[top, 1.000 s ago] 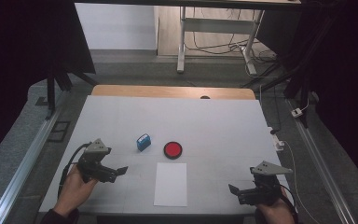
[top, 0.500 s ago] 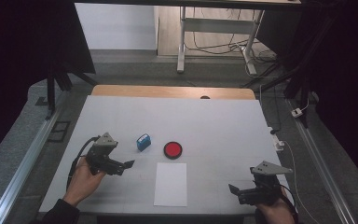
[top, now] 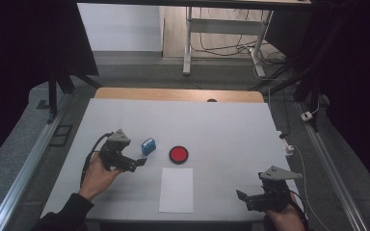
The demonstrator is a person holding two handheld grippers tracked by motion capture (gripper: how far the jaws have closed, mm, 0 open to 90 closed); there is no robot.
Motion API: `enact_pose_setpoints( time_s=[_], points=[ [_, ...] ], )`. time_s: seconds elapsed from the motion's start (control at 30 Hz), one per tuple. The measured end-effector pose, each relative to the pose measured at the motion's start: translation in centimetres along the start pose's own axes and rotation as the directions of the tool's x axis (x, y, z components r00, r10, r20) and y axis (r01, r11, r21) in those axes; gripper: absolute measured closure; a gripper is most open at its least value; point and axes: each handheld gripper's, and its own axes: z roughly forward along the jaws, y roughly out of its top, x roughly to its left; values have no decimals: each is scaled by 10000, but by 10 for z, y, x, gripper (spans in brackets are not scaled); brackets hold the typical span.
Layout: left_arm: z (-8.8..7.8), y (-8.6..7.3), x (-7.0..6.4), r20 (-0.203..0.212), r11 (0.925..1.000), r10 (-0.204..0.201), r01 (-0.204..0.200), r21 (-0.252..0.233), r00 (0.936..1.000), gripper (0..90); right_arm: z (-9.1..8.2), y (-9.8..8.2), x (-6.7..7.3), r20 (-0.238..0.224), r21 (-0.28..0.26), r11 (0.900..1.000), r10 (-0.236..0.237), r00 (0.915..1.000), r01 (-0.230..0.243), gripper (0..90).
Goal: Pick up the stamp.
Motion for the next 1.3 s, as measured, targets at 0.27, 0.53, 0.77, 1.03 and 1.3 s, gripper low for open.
enact_pose_setpoints(
  time_s=[0.27,0.53,0.77,1.03,1.3],
  points=[
    [16,11,2,94,9995,285,-286,158,9995,0,0,0,0,-21,12,10000,-3,10000,3,0],
    [31,20,6,185,9986,425,-431,308,9989,0,0,0,0,-36,59,10000,5,10000,-5,0],
    [48,27,9,51,9956,671,-673,653,9977,0,1,0,0,-64,76,10000,25,10000,-24,0],
    [58,28,15,-233,9941,563,-538,942,9981,11,1,0,0,-88,95,10000,-9,10000,9,0],
    [57,28,17,-386,9889,856,-802,1251,9956,237,1,0,0,-84,116,9999,-30,10000,31,0]
  ],
)
